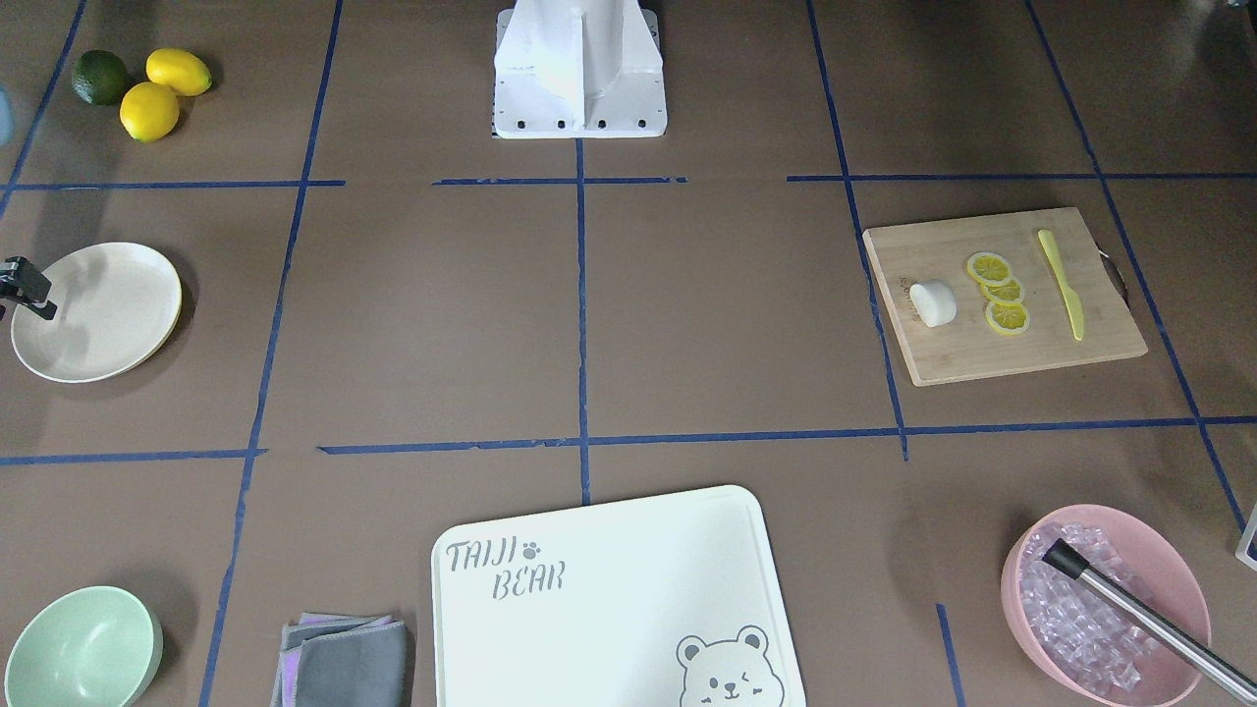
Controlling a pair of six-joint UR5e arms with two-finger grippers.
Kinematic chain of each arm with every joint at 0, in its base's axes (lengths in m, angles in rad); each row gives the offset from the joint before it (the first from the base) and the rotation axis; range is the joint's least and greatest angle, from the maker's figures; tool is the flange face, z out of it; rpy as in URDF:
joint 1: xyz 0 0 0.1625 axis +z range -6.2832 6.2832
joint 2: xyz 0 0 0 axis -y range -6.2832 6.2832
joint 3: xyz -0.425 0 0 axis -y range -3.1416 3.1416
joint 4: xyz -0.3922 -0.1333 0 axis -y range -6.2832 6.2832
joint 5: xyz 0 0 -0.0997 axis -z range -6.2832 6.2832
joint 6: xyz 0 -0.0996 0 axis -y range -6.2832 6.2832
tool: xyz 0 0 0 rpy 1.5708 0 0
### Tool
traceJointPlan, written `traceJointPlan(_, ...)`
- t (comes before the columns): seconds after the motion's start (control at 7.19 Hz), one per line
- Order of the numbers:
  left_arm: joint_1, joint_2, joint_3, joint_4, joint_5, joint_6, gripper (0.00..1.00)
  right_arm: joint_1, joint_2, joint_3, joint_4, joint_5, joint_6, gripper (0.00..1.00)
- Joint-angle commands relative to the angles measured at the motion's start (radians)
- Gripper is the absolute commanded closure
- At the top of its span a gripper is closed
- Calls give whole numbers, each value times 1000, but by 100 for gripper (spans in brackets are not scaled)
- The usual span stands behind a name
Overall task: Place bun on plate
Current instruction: 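Reach the right gripper to the white plate's rim and grasp it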
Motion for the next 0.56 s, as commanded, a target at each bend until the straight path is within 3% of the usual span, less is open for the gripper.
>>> traceJointPlan(0.0, -2, -1, -1, 1, 0, 0, 0, -1, -2, -1, 0, 1, -2, 63)
traceJointPlan(0.28, 0, 1, -1, 1, 0, 0, 0, 1, -12, -1, 34, 3, -2, 98)
traceJointPlan(0.42, 0, -1, -4, 1, 0, 0, 0, 1, -17, -1, 34, 3, -2, 100)
